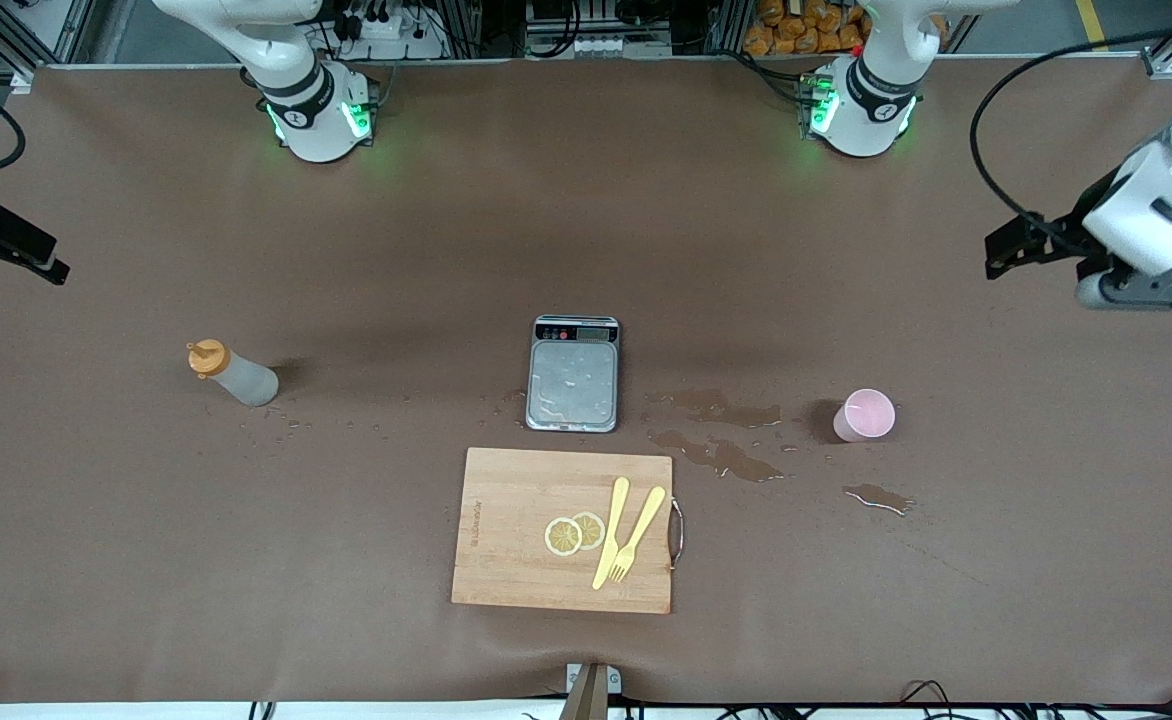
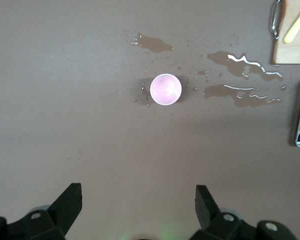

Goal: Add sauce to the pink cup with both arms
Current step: 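Move the left gripper toward the pink cup while the right gripper approaches the bottle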

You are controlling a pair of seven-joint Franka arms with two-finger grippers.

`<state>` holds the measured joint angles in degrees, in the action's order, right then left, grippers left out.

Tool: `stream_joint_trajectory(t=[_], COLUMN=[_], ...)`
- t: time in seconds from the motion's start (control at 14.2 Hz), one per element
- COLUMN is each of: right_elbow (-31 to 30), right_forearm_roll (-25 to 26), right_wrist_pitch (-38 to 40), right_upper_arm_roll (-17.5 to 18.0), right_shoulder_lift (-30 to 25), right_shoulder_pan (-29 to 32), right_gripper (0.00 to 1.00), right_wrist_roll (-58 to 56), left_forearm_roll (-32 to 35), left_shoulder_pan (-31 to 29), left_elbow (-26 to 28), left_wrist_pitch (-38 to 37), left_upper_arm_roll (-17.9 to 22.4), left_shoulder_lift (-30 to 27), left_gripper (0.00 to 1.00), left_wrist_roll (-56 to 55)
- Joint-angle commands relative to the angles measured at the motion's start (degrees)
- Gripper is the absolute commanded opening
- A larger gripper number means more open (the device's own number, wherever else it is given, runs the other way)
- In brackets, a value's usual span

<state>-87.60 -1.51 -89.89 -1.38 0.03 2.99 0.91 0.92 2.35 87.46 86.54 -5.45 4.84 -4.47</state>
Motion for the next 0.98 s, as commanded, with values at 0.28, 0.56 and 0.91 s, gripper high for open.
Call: stream_joint_trajectory(t=[0.28, 0.56, 0.91], right_elbow=[-0.5, -0.5, 2.2], right_forearm_roll=[-0.1, -4.8, -6.9], right_wrist_pitch=[1.4, 5.5, 6.7], right_upper_arm_roll=[0.4, 0.4, 0.4], right_shoulder_lift=[1.7, 3.7, 9.6], right_shoulder_pan=[3.6, 9.0, 12.3], right_gripper=[1.00, 1.00, 1.00], right_wrist_roll=[6.2, 6.6, 26.2], left_forearm_roll=[0.3, 0.2, -0.7], left_shoulder_pan=[0.3, 0.4, -0.2], left_elbow=[-4.6, -5.1, -2.0], left_wrist_pitch=[0.5, 8.5, 13.4], left_upper_arm_roll=[0.8, 0.4, 0.4], left_shoulder_lift=[11.4, 15.4, 19.3], left_gripper=[1.00, 1.00, 1.00], left_wrist_roll=[-0.9, -1.0, -2.3])
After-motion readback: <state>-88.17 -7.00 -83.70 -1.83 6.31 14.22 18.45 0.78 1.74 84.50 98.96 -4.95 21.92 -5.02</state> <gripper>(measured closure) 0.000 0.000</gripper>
